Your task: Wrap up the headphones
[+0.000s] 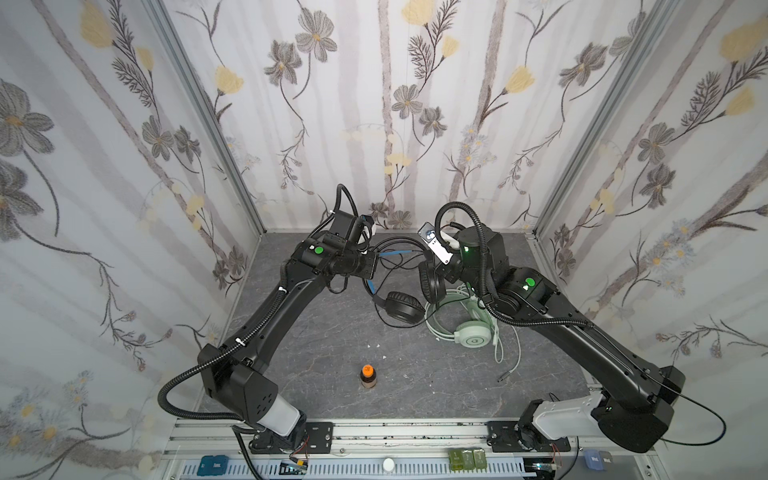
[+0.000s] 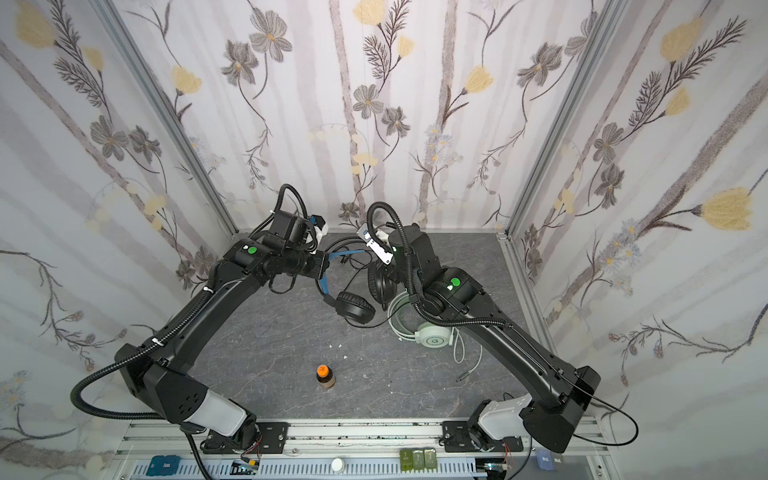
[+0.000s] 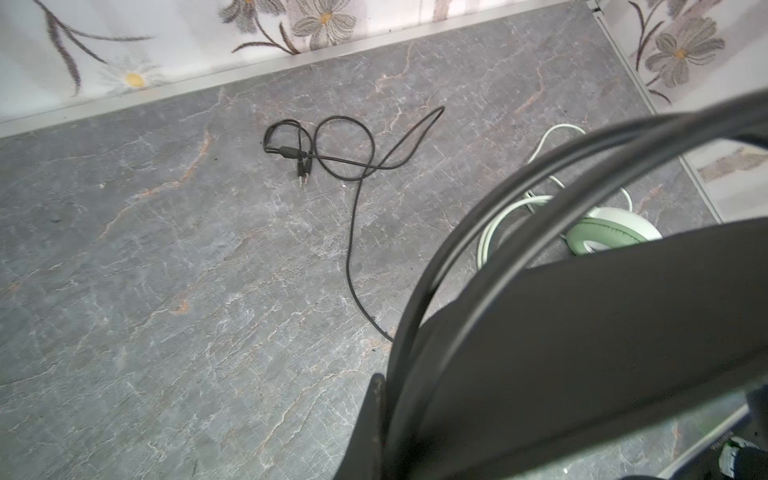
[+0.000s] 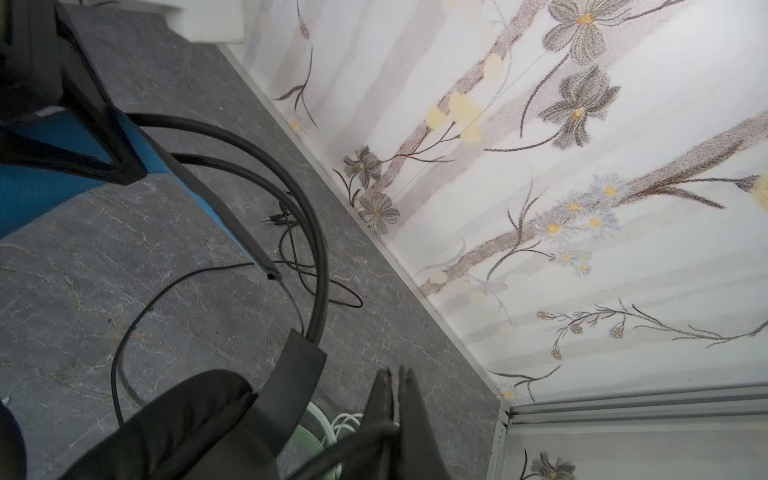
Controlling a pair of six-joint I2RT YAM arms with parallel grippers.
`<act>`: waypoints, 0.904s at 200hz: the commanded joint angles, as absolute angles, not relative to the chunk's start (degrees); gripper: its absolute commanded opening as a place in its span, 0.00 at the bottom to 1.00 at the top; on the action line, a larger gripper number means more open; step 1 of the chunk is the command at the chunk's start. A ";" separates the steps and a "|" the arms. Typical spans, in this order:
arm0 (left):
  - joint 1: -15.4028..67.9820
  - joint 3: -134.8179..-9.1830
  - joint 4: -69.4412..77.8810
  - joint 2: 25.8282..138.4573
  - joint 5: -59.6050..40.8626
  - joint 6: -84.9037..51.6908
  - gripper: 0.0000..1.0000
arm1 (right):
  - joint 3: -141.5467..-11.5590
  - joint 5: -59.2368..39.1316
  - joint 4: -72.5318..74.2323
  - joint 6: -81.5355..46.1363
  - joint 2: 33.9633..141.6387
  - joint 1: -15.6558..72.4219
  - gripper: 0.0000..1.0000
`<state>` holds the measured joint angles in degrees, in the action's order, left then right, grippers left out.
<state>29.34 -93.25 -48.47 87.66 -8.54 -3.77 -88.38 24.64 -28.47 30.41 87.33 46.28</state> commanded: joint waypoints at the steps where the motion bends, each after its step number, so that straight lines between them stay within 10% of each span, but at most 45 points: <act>1: 29.85 -91.58 -46.59 86.10 -16.02 -1.06 0.00 | -88.42 24.73 -27.32 32.56 87.63 46.32 0.05; 181: 30.26 -87.25 -45.40 79.90 -22.48 -3.63 0.00 | -80.70 13.84 -21.67 26.23 83.97 40.31 0.50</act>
